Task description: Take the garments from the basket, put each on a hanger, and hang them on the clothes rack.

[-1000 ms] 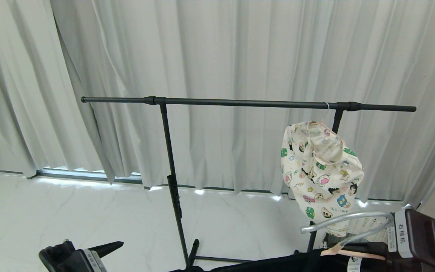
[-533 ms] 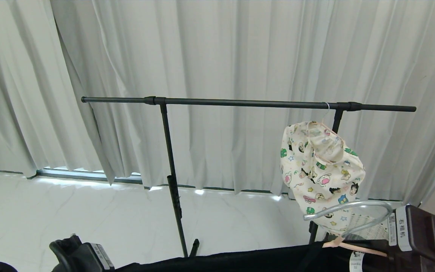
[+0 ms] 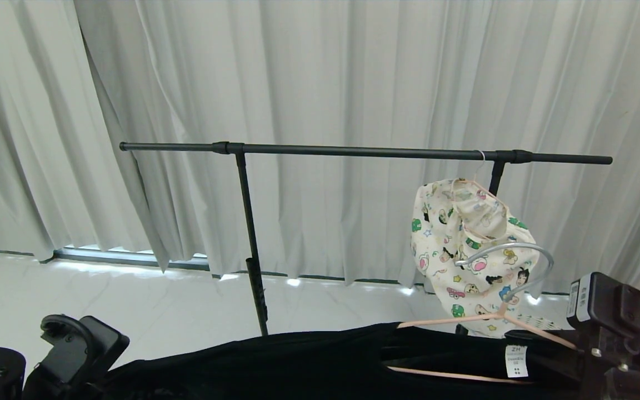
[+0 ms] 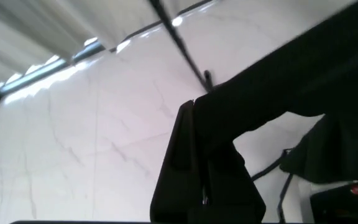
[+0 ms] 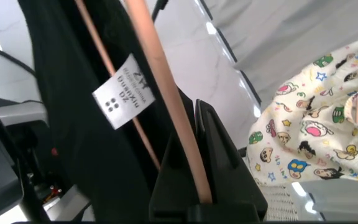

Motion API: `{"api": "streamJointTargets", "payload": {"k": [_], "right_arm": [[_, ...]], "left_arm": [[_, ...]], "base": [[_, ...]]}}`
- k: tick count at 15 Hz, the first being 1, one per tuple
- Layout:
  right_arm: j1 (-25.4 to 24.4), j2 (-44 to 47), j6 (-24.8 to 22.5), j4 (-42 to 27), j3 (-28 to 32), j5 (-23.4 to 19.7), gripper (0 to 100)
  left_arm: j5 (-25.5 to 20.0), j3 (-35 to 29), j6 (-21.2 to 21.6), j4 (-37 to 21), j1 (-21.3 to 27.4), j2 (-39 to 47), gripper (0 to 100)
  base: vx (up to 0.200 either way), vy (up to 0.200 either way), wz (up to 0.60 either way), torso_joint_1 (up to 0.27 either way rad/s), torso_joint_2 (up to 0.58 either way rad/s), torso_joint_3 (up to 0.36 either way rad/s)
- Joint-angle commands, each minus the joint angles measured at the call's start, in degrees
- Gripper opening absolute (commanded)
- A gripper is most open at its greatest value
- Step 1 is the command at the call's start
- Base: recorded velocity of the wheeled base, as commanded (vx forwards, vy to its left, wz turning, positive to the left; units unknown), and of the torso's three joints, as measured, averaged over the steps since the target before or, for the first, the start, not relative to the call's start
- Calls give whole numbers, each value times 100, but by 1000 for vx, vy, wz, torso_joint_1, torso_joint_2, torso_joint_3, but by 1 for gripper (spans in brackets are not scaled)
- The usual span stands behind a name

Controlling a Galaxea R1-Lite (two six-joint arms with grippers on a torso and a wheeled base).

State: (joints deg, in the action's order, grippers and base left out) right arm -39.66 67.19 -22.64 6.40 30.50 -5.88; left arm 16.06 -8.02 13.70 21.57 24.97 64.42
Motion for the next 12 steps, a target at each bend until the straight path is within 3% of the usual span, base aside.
{"api": "streamJointTargets", "payload": {"k": [1, 3, 4, 9, 11, 12], "right_arm": [[19, 66, -4, 2, 17, 8, 0], [19, 101, -4, 10, 35, 16, 0], [19, 101, -4, 10, 35, 16, 0], [239, 198, -4, -69, 35, 218, 0], [388, 321, 154, -288, 88, 869, 0], [397, 417, 462, -455, 228, 1247, 0]], "left_arm": [[12, -42, 1, -3, 263, -17, 0], [12, -59, 1, 6, 738, -105, 0], [12, -59, 1, 6, 826, -113, 100], [-76, -173, -52, 6, 1098, -570, 100], [-67, -165, -52, 6, 1089, -746, 100], [-67, -173, -61, 6, 1089, -808, 100]], "base": [[0, 0, 0, 0, 0, 0], [0, 0, 0, 0, 0, 0], [0, 0, 0, 0, 0, 0], [0, 0, 0, 0, 0, 0], [0, 0, 0, 0, 0, 0], [0, 0, 0, 0, 0, 0]]}}
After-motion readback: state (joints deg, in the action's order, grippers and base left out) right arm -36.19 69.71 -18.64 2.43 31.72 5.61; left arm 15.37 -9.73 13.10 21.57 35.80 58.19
